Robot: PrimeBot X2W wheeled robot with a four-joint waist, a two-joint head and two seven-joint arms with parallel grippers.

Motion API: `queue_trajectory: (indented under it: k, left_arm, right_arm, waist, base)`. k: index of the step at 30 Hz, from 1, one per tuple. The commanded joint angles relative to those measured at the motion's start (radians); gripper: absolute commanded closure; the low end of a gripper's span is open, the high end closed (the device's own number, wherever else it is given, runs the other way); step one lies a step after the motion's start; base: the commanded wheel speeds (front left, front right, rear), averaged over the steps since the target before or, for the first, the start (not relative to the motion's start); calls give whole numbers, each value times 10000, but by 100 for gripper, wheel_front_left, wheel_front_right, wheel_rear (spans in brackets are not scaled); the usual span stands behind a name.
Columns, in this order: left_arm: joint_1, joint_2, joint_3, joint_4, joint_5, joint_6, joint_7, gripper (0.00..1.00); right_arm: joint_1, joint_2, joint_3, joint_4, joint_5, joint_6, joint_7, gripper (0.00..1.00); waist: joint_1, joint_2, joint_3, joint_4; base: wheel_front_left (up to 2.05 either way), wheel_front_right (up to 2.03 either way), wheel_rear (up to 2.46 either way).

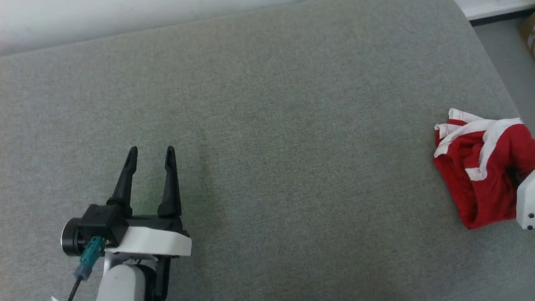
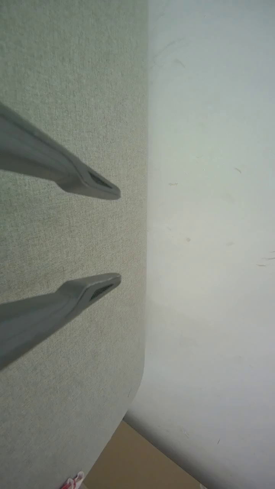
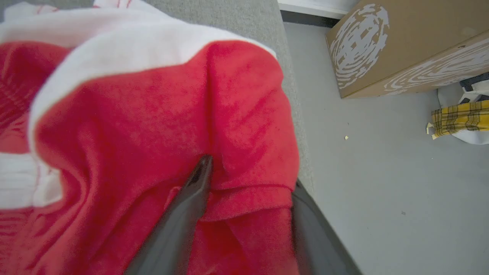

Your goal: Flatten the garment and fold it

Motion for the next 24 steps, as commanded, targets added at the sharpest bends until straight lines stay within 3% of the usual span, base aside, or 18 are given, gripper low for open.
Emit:
queue_trajectory:
  k: [1, 7, 13, 16, 20, 24]
  left_arm:
    - [-123, 1, 45, 37, -10, -38, -47, 0]
    - [32, -1, 33, 224, -205, -65, -47, 0]
    - [339, -2, -157, 454, -431, -21, -47, 0]
    - [616, -2, -184, 550, -489, 61, -47, 0]
    - [974, -2, -205, 640, -478, 196, -47, 0]
    - [1215, -2, -238, 764, -395, 364, -47, 0]
  right_arm:
    - [-181, 164, -220, 223, -177, -11, -366, 0]
    - [-27, 384, -1860, 1541, -1820, -11, -2368, 0]
    - [890, 622, -3736, 1967, -3336, -11, -3971, 0]
    - [1482, 1175, -4212, 1434, -3567, -11, -4492, 0]
    - [2259, 2319, -4565, -148, -3453, -11, -4777, 0]
    - [3068, 3524, -4375, -1738, -3093, -11, -4801, 0]
  waist:
    - [-4, 0, 117, 43]
    - [-4, 0, -336, 160]
    - [-4, 0, -1223, 494]
    - [-4, 0, -1693, 705]
    - [-4, 0, -2251, 1091]
    - [-4, 0, -2557, 1554]
  base:
    - [0, 0, 0]
    - [0, 0, 0]
    - [0, 0, 0]
    - [0, 0, 0]
    - [0, 0, 0]
    - [0, 0, 0]
